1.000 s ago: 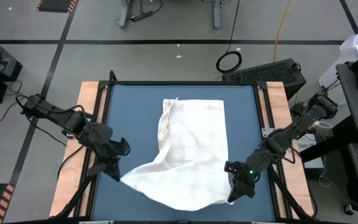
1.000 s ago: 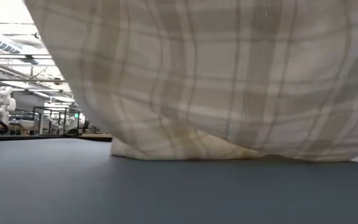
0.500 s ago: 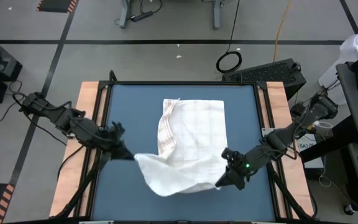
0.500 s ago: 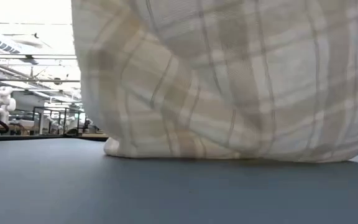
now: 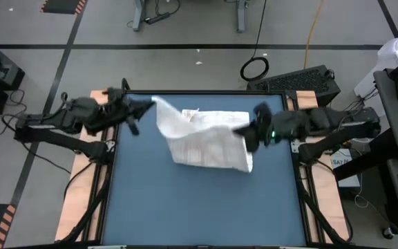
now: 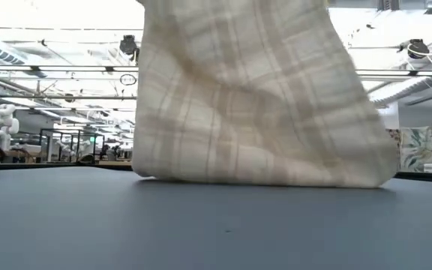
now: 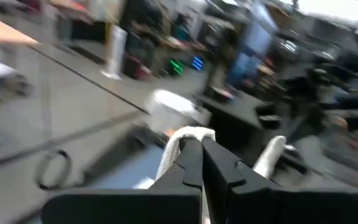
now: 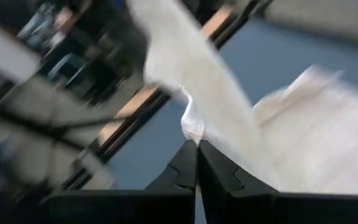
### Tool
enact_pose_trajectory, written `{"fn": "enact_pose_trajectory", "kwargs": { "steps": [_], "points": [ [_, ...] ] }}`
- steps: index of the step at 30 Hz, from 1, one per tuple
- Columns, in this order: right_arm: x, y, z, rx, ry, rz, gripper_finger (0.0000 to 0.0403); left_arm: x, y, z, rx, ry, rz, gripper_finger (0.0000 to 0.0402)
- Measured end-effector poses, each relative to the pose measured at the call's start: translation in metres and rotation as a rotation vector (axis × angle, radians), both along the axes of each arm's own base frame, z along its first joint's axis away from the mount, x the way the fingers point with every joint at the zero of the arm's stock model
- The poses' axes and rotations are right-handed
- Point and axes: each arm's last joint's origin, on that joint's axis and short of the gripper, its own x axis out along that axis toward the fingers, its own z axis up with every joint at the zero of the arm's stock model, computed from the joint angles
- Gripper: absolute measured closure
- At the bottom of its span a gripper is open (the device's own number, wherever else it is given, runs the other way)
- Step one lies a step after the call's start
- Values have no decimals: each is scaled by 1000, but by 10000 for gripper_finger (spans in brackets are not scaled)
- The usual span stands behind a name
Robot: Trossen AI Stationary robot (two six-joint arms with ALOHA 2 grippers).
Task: Roll towel
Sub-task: Fold the white towel
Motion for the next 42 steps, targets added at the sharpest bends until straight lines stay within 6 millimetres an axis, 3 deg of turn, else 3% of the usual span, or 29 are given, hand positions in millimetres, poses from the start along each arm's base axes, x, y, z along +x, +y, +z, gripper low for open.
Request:
{"fn": "enact_pose_trajectory", "kwargs": {
  "steps": [3,10,13,17,22,27,36,42],
  "points": [
    [-4,-28,19,-90,-33,-111,403,6,21,6,31,-62,104,402],
    [-7,-79,39,-232,-132,-254,403,23,61,13,85,-185,78,402],
    [-10,-97,48,-282,-198,-321,403,21,77,30,120,-229,107,402],
    [-11,-104,53,-261,-264,-255,403,15,77,54,111,-243,-50,401],
    [-12,-80,47,-100,-243,-29,403,-2,51,70,20,-194,-313,401],
    [-23,-41,40,76,-156,195,403,-18,19,63,-187,-99,-567,401],
    [-48,30,21,424,122,423,403,-25,-25,14,-477,415,-774,401],
    [-35,65,-4,486,358,421,403,-12,-43,-35,-524,674,-780,401]
  ]
}}
